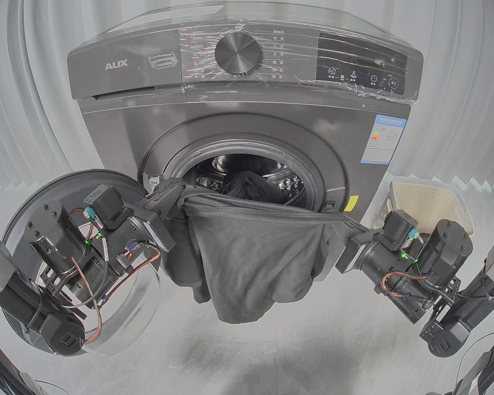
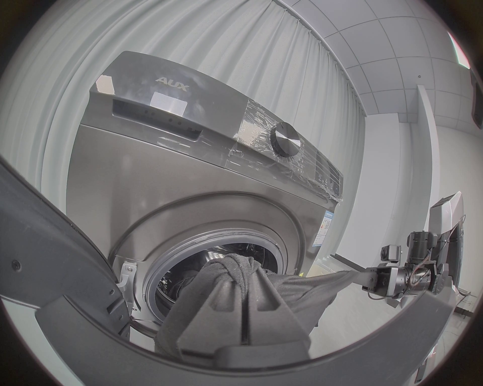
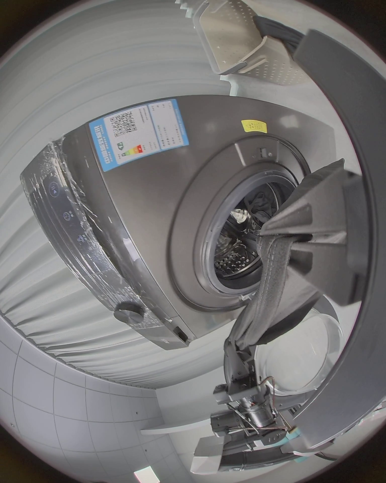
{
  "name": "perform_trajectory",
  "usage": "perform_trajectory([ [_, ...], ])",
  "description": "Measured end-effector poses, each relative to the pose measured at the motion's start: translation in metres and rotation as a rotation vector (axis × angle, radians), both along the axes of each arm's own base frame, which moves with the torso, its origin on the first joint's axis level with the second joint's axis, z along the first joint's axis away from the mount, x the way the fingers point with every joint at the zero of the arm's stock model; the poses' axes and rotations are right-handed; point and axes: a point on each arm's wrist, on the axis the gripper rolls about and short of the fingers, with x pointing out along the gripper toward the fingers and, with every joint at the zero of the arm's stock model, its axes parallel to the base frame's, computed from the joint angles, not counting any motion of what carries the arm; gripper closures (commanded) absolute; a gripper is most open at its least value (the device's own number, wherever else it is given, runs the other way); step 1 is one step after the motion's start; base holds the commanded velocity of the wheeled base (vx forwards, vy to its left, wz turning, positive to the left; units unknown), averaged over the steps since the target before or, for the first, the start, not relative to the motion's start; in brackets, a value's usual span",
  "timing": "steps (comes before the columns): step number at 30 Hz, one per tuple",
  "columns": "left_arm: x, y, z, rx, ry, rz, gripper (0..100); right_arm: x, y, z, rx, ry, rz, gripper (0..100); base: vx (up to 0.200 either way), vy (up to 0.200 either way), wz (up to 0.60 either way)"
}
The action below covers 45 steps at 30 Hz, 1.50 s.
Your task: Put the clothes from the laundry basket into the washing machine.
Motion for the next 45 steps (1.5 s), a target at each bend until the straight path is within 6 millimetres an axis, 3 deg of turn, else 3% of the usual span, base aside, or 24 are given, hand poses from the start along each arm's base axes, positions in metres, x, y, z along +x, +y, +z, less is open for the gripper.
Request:
perform_trajectory([
  [5,0.003,-0.002,0.000,-0.001,-0.001,-0.004,100,-0.005,0.002,-0.016,-0.037,0.056,0.014,0,0.000,0.000,0.00],
  [13,0.014,-0.013,0.001,-0.008,-0.016,-0.014,100,-0.024,0.005,-0.065,-0.173,0.238,0.076,0,0.000,0.000,0.00],
  [18,0.021,-0.020,0.000,-0.009,-0.020,-0.021,100,-0.027,0.012,-0.083,-0.216,0.292,0.104,0,0.000,0.000,0.00],
  [28,0.024,-0.028,0.000,-0.012,-0.026,-0.039,100,0.007,0.038,-0.089,-0.181,0.241,0.125,0,0.000,0.000,0.00],
  [45,0.022,-0.039,0.002,-0.019,-0.039,-0.073,100,0.064,0.056,-0.111,-0.190,0.191,0.068,0,0.000,0.000,0.00],
])
